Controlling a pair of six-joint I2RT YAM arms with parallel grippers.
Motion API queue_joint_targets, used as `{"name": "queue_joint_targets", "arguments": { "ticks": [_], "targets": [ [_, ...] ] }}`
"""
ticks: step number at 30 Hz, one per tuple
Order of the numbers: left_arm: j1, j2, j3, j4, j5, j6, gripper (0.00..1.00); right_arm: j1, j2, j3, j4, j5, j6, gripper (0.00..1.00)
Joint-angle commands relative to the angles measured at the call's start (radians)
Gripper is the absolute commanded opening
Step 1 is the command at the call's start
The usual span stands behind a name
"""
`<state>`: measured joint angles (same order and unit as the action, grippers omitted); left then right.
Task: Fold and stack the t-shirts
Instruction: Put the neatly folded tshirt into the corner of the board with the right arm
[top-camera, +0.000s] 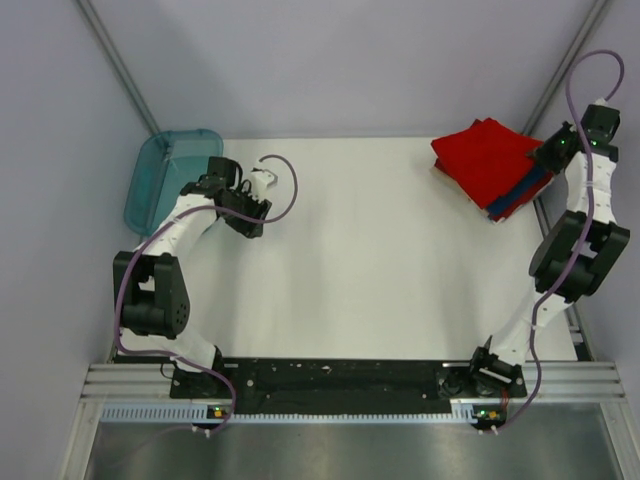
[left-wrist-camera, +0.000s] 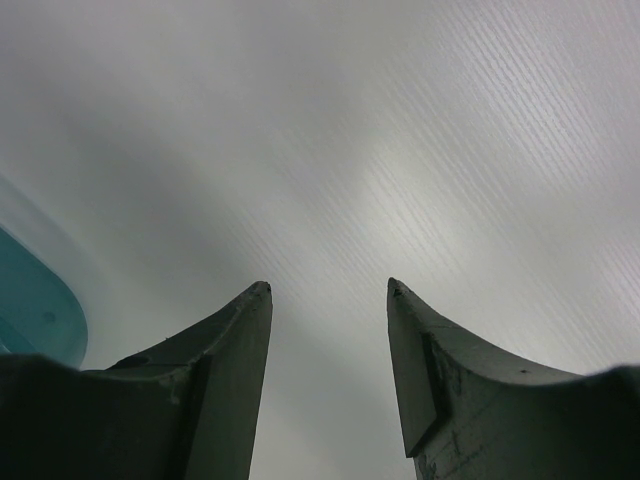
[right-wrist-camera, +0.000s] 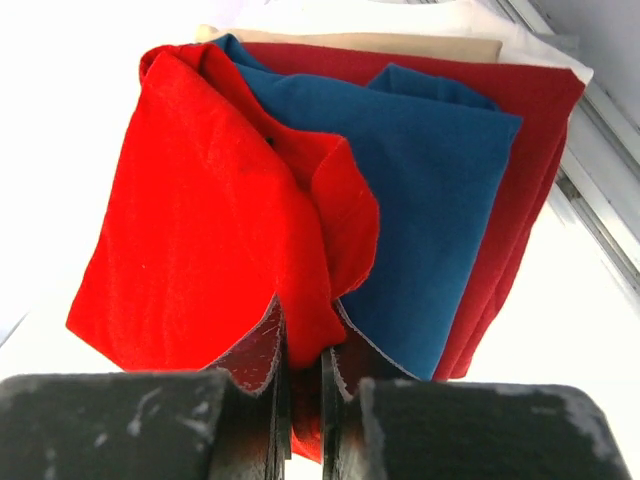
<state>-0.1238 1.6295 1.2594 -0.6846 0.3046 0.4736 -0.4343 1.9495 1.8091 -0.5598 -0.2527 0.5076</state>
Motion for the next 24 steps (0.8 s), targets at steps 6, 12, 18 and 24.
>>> {"name": "queue_joint_targets", "arguments": {
  "ticks": [6, 12, 18, 24],
  "targets": [
    [0.006, -0.01, -0.003, -0.007, -0.004, 0.014, 0.54, -0.023, 0.005, 0.084, 0.044, 0.053, -0.116, 0.0],
    [0.006, -0.008, -0.005, -0.007, -0.012, 0.017, 0.55, -0.023, 0.051, 0.142, 0.023, 0.122, -0.176, 0.0],
    [0.006, -0.002, 0.008, -0.012, -0.022, 0.016, 0.54, -0.023, 0.108, 0.17, 0.008, 0.173, -0.184, 0.16],
    [0.006, 0.007, 0.006, -0.016, -0.027, 0.019, 0.55, -0.024, 0.115, 0.217, -0.006, 0.386, -0.271, 0.56]
  ]
}}
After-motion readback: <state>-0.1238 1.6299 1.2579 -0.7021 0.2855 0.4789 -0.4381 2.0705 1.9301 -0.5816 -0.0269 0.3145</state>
